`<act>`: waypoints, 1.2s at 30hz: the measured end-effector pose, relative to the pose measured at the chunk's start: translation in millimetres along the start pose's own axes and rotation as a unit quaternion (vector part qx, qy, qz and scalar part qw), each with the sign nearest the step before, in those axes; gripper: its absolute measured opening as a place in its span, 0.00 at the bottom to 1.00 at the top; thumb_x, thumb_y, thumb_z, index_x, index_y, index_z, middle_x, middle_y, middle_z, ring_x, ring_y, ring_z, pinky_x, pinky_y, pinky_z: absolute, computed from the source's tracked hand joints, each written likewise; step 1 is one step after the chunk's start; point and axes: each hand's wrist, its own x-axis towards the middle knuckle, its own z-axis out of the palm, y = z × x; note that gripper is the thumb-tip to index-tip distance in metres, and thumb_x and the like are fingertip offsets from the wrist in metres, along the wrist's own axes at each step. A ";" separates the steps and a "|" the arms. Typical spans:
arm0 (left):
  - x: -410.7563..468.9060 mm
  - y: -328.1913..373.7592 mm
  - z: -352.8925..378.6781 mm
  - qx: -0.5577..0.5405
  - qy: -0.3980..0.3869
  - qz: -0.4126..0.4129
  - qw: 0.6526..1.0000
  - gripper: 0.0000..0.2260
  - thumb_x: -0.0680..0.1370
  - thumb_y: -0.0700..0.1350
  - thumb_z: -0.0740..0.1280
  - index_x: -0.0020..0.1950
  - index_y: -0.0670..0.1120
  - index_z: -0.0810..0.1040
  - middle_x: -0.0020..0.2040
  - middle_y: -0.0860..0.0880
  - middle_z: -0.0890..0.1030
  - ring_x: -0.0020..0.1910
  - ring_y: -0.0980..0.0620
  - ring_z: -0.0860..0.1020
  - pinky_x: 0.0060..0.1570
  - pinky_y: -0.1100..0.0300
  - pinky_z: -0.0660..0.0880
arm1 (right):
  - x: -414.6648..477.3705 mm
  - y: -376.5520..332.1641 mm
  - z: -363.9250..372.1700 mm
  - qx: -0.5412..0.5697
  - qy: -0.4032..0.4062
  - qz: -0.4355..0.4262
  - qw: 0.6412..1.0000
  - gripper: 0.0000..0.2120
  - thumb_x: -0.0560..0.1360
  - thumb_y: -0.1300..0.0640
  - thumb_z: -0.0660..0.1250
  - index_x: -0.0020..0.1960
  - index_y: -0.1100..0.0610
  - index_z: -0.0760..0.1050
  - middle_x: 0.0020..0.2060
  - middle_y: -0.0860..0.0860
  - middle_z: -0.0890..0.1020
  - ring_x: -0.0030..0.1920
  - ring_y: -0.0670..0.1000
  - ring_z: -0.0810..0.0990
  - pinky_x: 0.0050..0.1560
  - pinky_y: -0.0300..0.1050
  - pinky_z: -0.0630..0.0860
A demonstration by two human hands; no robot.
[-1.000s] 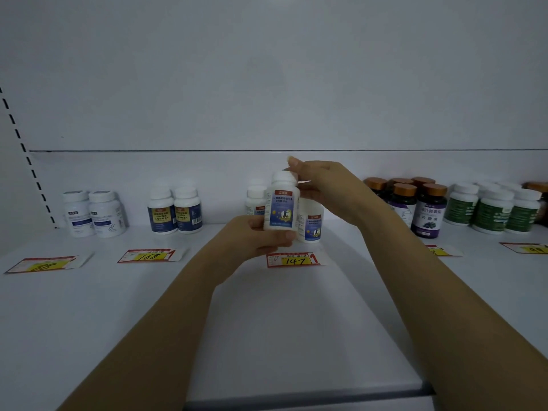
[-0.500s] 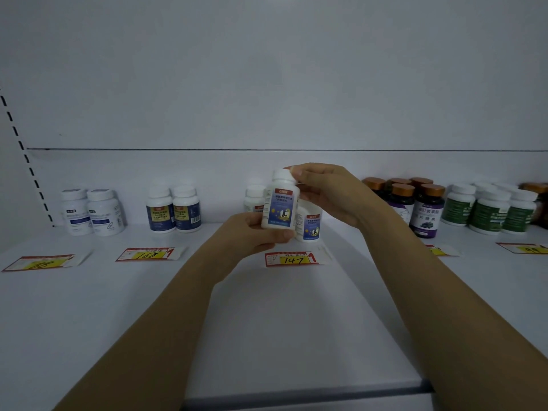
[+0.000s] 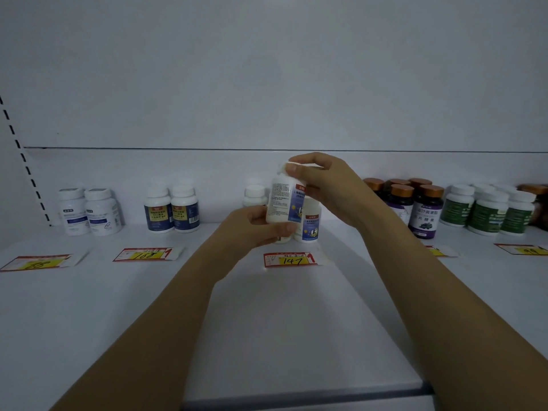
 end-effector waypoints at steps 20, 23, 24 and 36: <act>2.8 0.2 0.9 0.027 0.037 0.021 0.999 0.13 0.69 0.47 0.75 0.49 0.53 0.76 0.47 0.55 0.82 0.44 0.61 0.81 0.43 0.71 0.77 | -4.2 0.3 11.4 0.025 0.003 0.011 1.000 0.18 0.74 0.50 0.70 0.54 0.64 0.78 0.44 0.55 0.82 0.47 0.54 0.81 0.55 0.49 0.79; 1.0 1.4 0.7 0.016 0.001 0.002 1.000 0.18 0.69 0.48 0.75 0.57 0.50 0.77 0.54 0.50 0.82 0.53 0.53 0.81 0.56 0.57 0.77 | -4.2 1.7 6.4 0.073 -0.037 0.020 0.996 0.12 0.76 0.53 0.68 0.52 0.62 0.80 0.50 0.59 0.81 0.55 0.62 0.79 0.63 0.55 0.75; 0.4 1.6 1.1 0.025 0.003 0.004 1.000 0.19 0.69 0.48 0.75 0.58 0.49 0.77 0.53 0.50 0.82 0.52 0.54 0.81 0.55 0.58 0.77 | -4.4 2.2 6.4 0.079 -0.046 0.026 0.995 0.12 0.76 0.53 0.67 0.52 0.61 0.80 0.51 0.59 0.81 0.55 0.61 0.79 0.64 0.56 0.74; 1.8 0.7 1.4 0.015 0.025 0.013 0.999 0.13 0.69 0.48 0.75 0.50 0.53 0.77 0.49 0.53 0.83 0.48 0.57 0.81 0.52 0.61 0.78 | -5.3 0.1 6.9 0.093 -0.032 0.024 0.995 0.15 0.77 0.55 0.65 0.59 0.63 0.77 0.56 0.60 0.81 0.55 0.56 0.79 0.62 0.52 0.76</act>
